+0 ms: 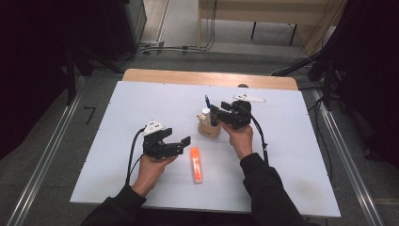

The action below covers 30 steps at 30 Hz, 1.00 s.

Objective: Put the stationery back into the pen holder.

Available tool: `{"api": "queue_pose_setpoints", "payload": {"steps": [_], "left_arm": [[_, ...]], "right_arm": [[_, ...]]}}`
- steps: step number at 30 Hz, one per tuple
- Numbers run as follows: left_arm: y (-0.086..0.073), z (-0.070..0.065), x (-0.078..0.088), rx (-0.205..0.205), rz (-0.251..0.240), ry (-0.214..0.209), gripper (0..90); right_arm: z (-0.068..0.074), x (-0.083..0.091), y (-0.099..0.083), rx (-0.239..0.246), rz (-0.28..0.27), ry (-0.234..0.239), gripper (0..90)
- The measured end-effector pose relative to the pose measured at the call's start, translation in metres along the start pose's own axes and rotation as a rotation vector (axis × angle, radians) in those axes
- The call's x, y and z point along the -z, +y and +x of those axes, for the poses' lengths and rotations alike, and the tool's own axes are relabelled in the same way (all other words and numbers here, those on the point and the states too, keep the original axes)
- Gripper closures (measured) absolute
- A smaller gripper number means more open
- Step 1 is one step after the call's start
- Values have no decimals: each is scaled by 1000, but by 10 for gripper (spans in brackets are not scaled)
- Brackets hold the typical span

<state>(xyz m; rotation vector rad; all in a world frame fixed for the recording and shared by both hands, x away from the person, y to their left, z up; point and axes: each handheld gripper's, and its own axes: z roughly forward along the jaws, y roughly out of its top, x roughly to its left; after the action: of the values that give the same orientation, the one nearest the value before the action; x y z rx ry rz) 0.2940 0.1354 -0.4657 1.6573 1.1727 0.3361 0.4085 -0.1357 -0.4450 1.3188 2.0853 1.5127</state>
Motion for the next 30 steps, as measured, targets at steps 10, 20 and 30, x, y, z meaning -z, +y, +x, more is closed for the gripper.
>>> {"api": "queue_pose_setpoints", "payload": {"steps": [10, 20, 30], "left_arm": [[-1, 3, -2, 12, 3, 11, 139], [-1, 6, -1, 11, 1, 28, 138], [-2, 8, -1, 19, 2, 37, 138]], "right_arm": [[6, 22, -6, 11, -32, -9, 201], [21, 36, -12, 46, -41, -6, 158], [36, 46, -35, 74, -31, -6, 144]]}}
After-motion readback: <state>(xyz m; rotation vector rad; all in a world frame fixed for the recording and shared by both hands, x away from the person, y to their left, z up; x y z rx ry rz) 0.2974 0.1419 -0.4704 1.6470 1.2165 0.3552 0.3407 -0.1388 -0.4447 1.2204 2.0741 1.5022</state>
